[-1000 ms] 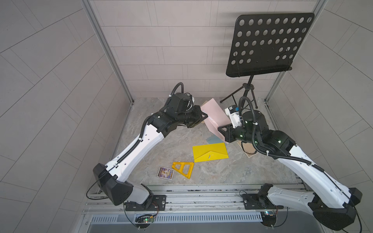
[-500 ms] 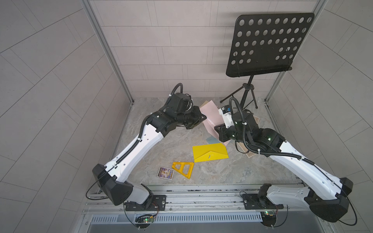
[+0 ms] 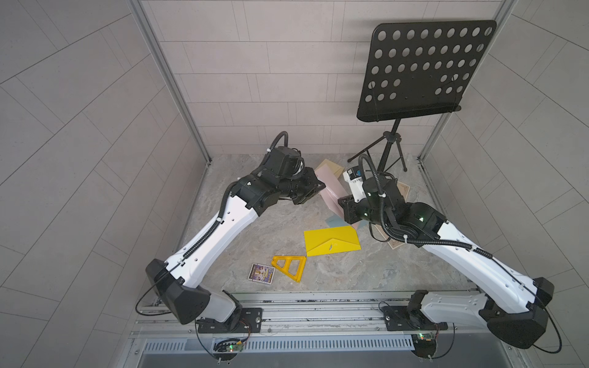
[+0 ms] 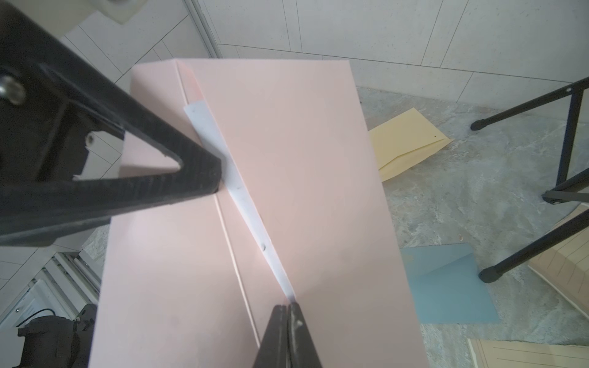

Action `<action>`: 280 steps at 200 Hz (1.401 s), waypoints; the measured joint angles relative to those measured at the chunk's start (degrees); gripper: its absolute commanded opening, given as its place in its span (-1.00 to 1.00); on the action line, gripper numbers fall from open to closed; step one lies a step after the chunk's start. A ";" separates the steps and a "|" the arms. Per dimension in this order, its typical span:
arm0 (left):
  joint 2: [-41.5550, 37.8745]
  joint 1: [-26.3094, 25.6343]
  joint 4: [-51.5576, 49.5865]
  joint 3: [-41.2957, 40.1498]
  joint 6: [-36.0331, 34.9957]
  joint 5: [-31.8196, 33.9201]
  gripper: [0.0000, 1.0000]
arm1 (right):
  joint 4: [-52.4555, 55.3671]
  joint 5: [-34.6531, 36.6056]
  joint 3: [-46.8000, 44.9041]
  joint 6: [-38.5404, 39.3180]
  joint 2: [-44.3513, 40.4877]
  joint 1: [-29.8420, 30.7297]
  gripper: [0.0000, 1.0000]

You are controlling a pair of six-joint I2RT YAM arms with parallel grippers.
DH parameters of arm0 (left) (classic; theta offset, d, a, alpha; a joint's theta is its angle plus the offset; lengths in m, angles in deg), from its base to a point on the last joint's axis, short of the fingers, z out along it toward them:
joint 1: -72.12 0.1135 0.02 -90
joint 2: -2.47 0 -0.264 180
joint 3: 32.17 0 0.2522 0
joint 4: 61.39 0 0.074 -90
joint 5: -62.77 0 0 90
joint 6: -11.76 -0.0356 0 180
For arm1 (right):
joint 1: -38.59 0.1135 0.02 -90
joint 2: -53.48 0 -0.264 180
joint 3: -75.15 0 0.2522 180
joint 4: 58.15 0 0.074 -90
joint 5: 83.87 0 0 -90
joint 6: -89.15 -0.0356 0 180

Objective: Take the letter paper out of the envelope
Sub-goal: Take out the letter paper from the envelope.

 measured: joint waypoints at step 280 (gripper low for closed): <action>1.77 0.07 -3.34 1.62 0.26 -2.91 -1.00 | -1.09 2.32 -0.50 15.76 4.70 0.85 -0.33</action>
